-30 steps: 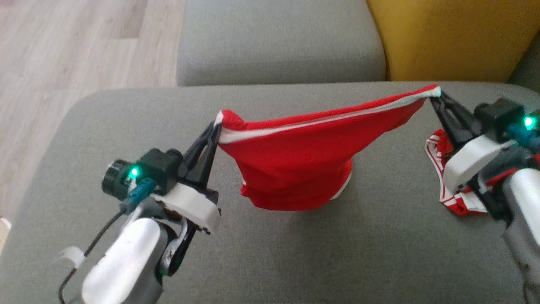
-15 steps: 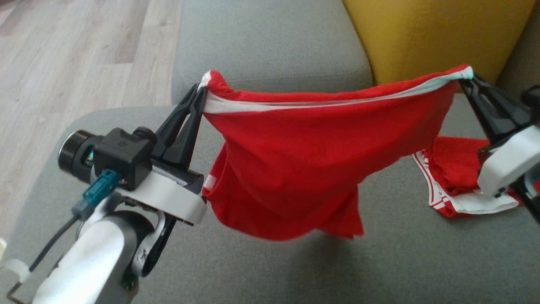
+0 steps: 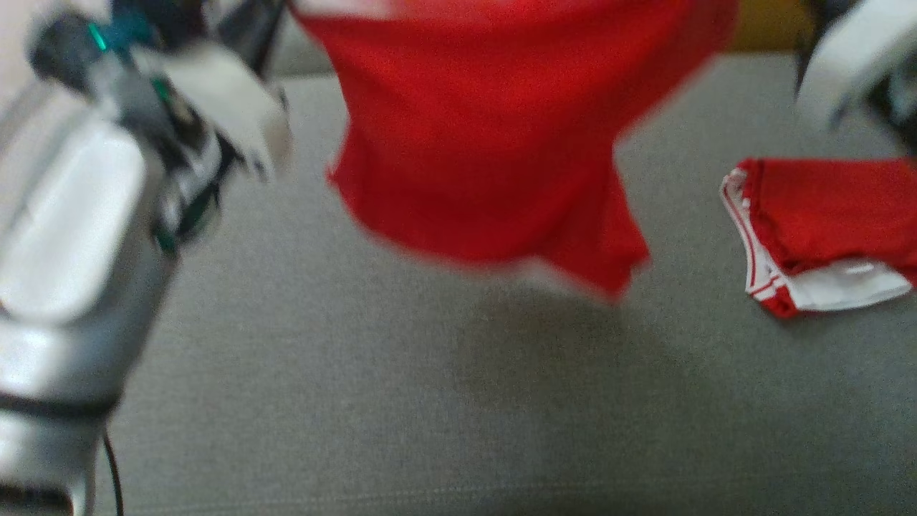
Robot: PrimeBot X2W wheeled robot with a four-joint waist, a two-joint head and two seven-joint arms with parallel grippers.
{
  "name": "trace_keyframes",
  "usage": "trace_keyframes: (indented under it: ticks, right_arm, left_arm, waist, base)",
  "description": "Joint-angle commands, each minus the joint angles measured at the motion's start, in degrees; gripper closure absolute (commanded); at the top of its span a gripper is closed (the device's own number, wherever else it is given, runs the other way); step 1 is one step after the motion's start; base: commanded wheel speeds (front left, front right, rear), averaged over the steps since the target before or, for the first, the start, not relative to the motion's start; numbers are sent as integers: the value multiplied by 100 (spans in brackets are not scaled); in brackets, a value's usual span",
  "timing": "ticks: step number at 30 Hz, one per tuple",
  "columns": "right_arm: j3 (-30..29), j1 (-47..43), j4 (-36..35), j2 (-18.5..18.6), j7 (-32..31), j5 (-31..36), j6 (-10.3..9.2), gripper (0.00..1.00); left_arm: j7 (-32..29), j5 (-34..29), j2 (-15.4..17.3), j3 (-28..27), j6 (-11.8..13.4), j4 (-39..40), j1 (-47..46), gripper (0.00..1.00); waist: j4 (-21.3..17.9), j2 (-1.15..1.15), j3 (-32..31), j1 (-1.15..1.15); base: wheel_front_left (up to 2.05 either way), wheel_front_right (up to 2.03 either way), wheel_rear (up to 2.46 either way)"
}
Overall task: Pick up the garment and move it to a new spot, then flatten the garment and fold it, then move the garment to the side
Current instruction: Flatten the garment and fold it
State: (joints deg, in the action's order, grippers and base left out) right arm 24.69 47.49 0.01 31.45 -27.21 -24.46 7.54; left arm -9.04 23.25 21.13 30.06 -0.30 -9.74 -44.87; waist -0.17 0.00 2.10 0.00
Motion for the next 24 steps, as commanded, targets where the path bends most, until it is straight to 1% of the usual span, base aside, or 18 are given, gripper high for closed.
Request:
trace_keyframes:
  ticks: [1, 3, 6, 10, 13, 16, 21, 22, 24]
  right_arm:
    - [131, 760, 322, -53, 323, 24, -5, 100]
    - [216, 1452, 988, -285, 746, 109, -5, 100]
    - [216, 2319, 1959, -633, 1484, 370, -5, 100]
    - [165, 2909, 3084, -1073, 2368, 646, -5, 100]
    - [190, 2932, 3758, -1349, 2778, 607, -5, 100]
    - [347, 2721, 4286, -1525, 3053, 499, -5, 100]
    - [761, 2097, 4973, -1672, 3386, 207, -5, 100]
    - [761, 2097, 4973, -1672, 3386, 207, -5, 100]
    - [951, 1796, 5183, -1677, 3471, 89, -5, 100]
  left_arm:
    - [175, -94, 90, -373, -74, -311, -906, 100]
    - [416, -218, 15, -418, -106, -895, -1489, 100]
    - [888, -347, -159, -517, -52, -1650, -2268, 100]
    - [1448, -403, -429, -574, 19, -2502, -2887, 100]
    - [1683, -412, -620, -444, -124, -3072, -2981, 100]
    - [1892, -425, -777, -285, -262, -3542, -2867, 100]
    - [2189, -458, -896, -21, -435, -4098, -2307, 100]
    - [2189, -458, -896, -21, -435, -4098, -2307, 100]
    - [2280, -448, -931, 54, -482, -4221, -1992, 100]
  waist:
    - [-148, 0, 695, 0]
    - [-190, 0, 946, 0]
    - [-198, 0, 1275, 0]
    - [-131, 0, 1545, 0]
    - [-55, 0, 1687, 0]
    - [29, 0, 1810, 0]
    - [141, 0, 1840, 0]
    - [141, 0, 1840, 0]
    - [192, 0, 1777, 0]
  base:
    - [0, 0, 0]
    - [0, 0, 0]
    - [0, 0, 0]
    - [0, 0, 0]
    - [0, 0, 0]
    - [0, 0, 0]
    - [0, 0, 0]
    - [0, 0, 0]
    - [0, 0, 0]
